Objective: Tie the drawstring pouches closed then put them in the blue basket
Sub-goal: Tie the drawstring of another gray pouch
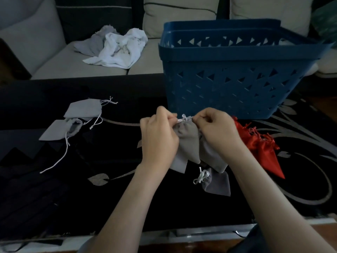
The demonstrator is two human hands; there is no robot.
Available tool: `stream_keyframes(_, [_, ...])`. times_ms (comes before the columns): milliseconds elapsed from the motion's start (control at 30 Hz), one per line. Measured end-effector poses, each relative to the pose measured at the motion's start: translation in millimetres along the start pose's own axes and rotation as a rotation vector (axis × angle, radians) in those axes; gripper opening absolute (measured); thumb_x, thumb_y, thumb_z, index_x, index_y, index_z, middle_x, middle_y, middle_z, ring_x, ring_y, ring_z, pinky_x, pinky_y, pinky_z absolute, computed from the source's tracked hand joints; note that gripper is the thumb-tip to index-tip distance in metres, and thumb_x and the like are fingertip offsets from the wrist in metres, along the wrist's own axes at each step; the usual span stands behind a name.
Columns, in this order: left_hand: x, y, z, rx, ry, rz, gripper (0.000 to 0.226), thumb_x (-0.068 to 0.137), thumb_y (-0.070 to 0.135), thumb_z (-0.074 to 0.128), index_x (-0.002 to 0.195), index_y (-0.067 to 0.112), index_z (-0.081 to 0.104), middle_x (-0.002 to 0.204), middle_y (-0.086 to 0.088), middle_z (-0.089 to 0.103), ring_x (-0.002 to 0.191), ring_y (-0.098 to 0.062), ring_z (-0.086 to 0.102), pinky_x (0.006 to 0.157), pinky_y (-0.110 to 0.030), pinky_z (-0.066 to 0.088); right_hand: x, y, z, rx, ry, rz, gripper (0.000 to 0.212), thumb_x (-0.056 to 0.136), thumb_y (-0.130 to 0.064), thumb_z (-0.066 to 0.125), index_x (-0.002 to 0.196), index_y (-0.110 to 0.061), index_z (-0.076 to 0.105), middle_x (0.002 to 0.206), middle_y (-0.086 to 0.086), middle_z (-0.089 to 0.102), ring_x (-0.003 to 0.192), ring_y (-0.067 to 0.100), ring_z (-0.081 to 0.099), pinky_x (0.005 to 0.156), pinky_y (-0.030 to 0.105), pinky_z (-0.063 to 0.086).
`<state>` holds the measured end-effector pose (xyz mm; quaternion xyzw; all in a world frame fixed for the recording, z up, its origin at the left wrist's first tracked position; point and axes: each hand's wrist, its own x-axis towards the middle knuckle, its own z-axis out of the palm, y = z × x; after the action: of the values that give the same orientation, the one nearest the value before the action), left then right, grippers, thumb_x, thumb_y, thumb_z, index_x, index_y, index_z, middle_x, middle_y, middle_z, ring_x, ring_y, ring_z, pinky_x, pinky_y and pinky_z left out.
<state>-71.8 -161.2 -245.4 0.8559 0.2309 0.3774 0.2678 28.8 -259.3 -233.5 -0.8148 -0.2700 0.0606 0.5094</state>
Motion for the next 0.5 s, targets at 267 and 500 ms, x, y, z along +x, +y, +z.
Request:
stream_keyframes(267, [5, 6, -15, -0.239, -0.123, -0.281, 0.011, 0.101, 0.025, 0.038, 0.093, 0.017, 0.037, 0.080, 0.006, 0.055, 0.067, -0.004, 0.053, 0.052, -0.014, 0.040, -10, -18, 0, 0.428, -0.453, 0.049, 0.048, 0.073, -0.033, 0.071, 0.114, -0.017, 0.052, 0.095, 0.003, 0.065, 0.085, 0.017, 0.066, 0.076, 0.032, 0.057])
stream_keyframes(500, [19, -16, -27, -0.368, -0.146, -0.499, 0.030, 0.098, 0.040, 0.043, 0.104, 0.016, 0.026, 0.085, -0.005, 0.056, 0.068, -0.012, 0.055, 0.048, -0.013, 0.038, 12, -19, 25, -0.133, -0.369, -0.032, 0.034, 0.088, -0.003, 0.052, 0.120, -0.015, 0.054, 0.112, 0.004, 0.062, 0.105, 0.018, 0.057, 0.089, 0.028, 0.043])
